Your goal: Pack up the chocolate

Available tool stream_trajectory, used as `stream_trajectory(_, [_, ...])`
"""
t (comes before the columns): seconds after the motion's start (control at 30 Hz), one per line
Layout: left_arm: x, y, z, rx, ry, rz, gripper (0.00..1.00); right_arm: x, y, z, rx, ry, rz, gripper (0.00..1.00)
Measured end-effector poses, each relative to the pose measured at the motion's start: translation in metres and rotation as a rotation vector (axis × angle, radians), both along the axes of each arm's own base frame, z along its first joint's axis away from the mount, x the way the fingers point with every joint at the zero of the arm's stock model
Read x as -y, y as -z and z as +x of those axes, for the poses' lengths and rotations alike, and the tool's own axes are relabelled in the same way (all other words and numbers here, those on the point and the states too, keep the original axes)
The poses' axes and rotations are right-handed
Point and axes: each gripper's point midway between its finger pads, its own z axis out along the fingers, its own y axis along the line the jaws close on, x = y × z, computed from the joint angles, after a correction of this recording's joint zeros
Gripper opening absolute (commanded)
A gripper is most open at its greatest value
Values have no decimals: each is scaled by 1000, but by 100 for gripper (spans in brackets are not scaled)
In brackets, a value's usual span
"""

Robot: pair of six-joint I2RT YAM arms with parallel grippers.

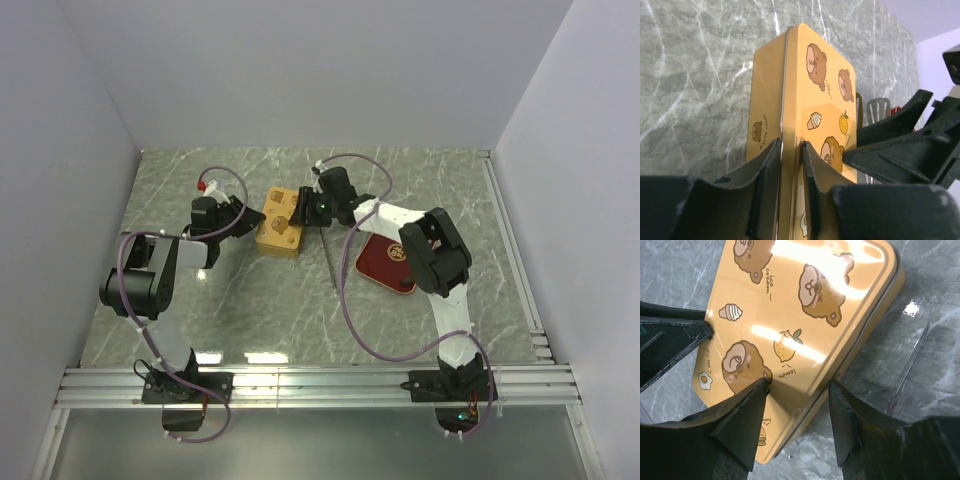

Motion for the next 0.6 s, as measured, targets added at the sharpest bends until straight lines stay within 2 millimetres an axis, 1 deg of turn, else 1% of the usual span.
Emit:
stream_trajectory(0.07, [0, 0, 2, -7, -10, 3, 32, 0, 0, 0, 4, 1, -10, 59])
stream_trajectory(0.1, [0, 1, 3, -12, -19, 5, 35, -1, -1, 0, 5, 1, -17, 59])
stream_trajectory(0.17, [2, 3, 4, -27, -37, 10, 38, -1, -1, 0, 8, 4, -30, 60])
stream_trajectory(0.27, [4, 5, 6, -41, -58, 20, 41, -2, -1, -1, 13, 10, -53, 61])
stream_trajectory(0.4, [4, 7, 6, -57, -81, 21, 45, -2, -2, -1, 23, 16, -83, 61])
stream_trajectory(0.6, [6, 10, 11, -75, -97, 20, 47, -3, -5, -3, 35, 13, -156, 63])
